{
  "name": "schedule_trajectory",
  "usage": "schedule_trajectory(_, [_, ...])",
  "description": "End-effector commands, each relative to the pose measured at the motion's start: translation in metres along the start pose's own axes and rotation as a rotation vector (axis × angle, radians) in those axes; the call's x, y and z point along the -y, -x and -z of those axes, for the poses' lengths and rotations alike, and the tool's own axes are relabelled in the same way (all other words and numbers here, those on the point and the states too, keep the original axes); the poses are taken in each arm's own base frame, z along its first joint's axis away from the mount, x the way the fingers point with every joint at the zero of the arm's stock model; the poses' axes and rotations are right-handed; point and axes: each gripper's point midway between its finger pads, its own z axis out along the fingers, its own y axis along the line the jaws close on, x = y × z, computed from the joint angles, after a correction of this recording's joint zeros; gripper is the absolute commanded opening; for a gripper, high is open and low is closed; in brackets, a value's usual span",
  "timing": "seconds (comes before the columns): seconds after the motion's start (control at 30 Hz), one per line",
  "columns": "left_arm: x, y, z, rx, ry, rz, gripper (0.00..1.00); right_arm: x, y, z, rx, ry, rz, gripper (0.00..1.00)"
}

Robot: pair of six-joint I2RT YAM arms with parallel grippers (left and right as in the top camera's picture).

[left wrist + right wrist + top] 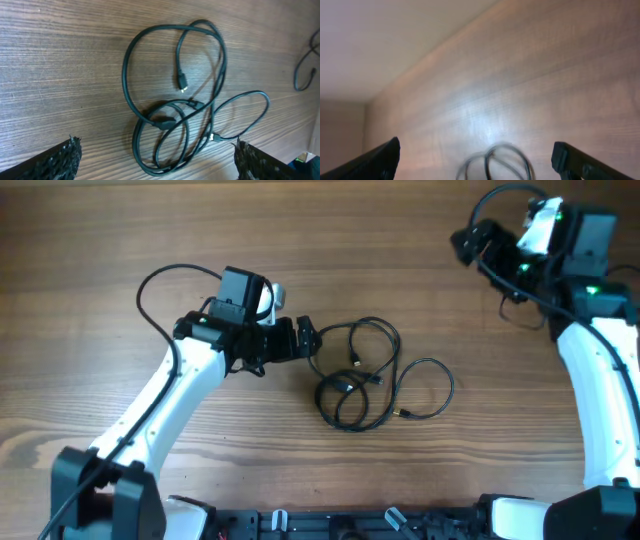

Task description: Untangle cables

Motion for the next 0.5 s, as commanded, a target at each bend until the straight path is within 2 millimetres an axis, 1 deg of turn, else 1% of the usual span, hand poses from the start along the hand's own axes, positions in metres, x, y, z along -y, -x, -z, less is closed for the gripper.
schedule_trajectory(0.0, [0.0, 0.002, -0.007, -0.009, 0.001, 0.025, 1.0, 0.005, -0.021, -0.001, -0.083, -0.017, 0.097, 1.0])
schedule_trajectory(0.07, [0.0, 0.004, -0.01, 0.0, 0.007, 0.037, 0.96, 0.011, -0.033, 0.001, -0.13, -0.037, 0.13, 1.0])
schedule_trajectory(0.1, [-0.003, 0.005, -0.012, 0.018, 0.053, 0.021, 0.96, 0.015, -0.041, 0.002, -0.165, -0.05, 0.144, 1.0])
schedule_trajectory(0.13, [-0.004, 0.004, -0.013, 0.025, 0.077, 0.009, 0.96, 0.016, -0.044, 0.003, -0.177, -0.054, 0.146, 1.0])
schedule_trajectory(0.27, [-0.003, -0.001, -0.025, 0.053, 0.17, 0.021, 0.96, 0.02, -0.052, 0.004, -0.209, -0.068, 0.139, 1.0])
schedule_trajectory(0.37, [0.001, -0.006, -0.037, 0.037, 0.174, -0.005, 0.96, 0.02, -0.052, 0.005, -0.211, -0.068, 0.137, 1.0])
schedule_trajectory(0.47, [-0.001, -0.007, -0.051, 0.02, 0.183, 0.019, 0.95, 0.022, -0.056, 0.006, -0.227, -0.075, 0.129, 1.0])
